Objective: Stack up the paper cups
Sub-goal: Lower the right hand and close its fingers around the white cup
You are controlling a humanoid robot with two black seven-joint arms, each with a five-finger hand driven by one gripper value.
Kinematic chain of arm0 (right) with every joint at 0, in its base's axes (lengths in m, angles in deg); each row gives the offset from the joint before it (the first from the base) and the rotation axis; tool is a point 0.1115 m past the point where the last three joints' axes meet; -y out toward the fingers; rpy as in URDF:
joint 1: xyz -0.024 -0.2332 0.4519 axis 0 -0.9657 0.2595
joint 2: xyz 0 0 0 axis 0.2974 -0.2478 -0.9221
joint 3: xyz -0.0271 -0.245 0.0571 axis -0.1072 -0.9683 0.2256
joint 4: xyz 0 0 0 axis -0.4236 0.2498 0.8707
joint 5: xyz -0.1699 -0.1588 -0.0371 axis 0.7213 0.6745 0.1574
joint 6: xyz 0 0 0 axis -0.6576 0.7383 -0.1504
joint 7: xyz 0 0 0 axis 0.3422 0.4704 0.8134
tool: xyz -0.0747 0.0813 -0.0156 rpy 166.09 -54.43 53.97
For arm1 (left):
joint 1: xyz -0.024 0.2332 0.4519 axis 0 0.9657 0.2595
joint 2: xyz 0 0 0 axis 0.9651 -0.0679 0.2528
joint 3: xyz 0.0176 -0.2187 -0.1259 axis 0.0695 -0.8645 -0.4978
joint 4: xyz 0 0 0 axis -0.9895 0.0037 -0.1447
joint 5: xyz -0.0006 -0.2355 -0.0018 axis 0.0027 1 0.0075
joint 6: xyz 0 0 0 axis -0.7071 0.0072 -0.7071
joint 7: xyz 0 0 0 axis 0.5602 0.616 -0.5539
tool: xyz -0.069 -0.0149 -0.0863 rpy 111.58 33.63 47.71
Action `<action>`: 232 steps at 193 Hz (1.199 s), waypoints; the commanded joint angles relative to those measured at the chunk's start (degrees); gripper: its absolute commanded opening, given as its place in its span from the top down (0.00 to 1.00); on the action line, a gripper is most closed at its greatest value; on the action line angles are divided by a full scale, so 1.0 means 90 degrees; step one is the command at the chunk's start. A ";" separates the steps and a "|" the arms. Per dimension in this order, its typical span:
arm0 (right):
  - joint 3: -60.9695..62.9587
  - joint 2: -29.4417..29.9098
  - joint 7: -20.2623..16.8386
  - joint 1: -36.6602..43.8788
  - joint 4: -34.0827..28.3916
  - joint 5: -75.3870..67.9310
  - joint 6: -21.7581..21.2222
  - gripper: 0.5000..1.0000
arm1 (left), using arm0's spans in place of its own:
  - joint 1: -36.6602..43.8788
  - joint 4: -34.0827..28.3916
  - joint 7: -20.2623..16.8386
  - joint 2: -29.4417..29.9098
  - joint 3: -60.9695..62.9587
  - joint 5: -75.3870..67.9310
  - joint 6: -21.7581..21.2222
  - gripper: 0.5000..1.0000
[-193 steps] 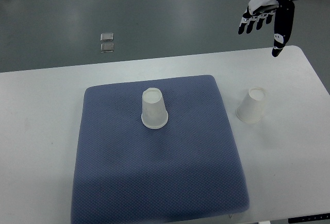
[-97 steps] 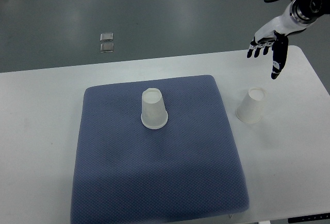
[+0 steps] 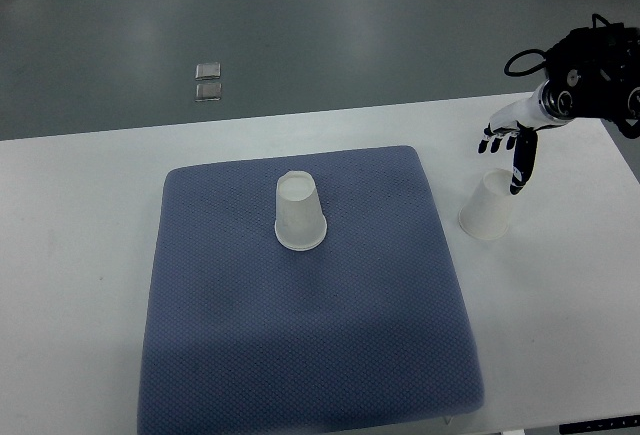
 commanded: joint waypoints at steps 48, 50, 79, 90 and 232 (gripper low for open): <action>0.0027 0.0117 -0.0001 -0.0486 0.0191 -0.0011 0.0269 0.22 | 0.0010 0.0000 0.0000 0.0000 -0.0010 0.0000 0.0000 0.00; 0.0027 0.0117 -0.0001 -0.0486 0.0191 -0.0011 0.0278 0.22 | 0.0010 0.0000 0.0000 0.0000 -0.0010 0.0000 0.0000 0.00; 0.0027 0.0117 -0.0001 -0.0486 0.0191 -0.0011 0.0288 0.39 | 0.0010 0.0000 0.0000 0.0000 -0.0010 0.0000 0.0000 0.00; 0.0017 0.0117 -0.0001 -0.0486 0.0191 -0.0011 0.0298 0.41 | 0.0010 0.0000 0.0000 0.0000 -0.0010 0.0000 0.0000 0.00; -0.0012 -0.0322 0.0029 0.1105 -0.0502 0.0048 -0.0376 0.68 | 0.0010 0.0010 0.0000 0.0000 -0.0010 0.0000 0.0000 0.00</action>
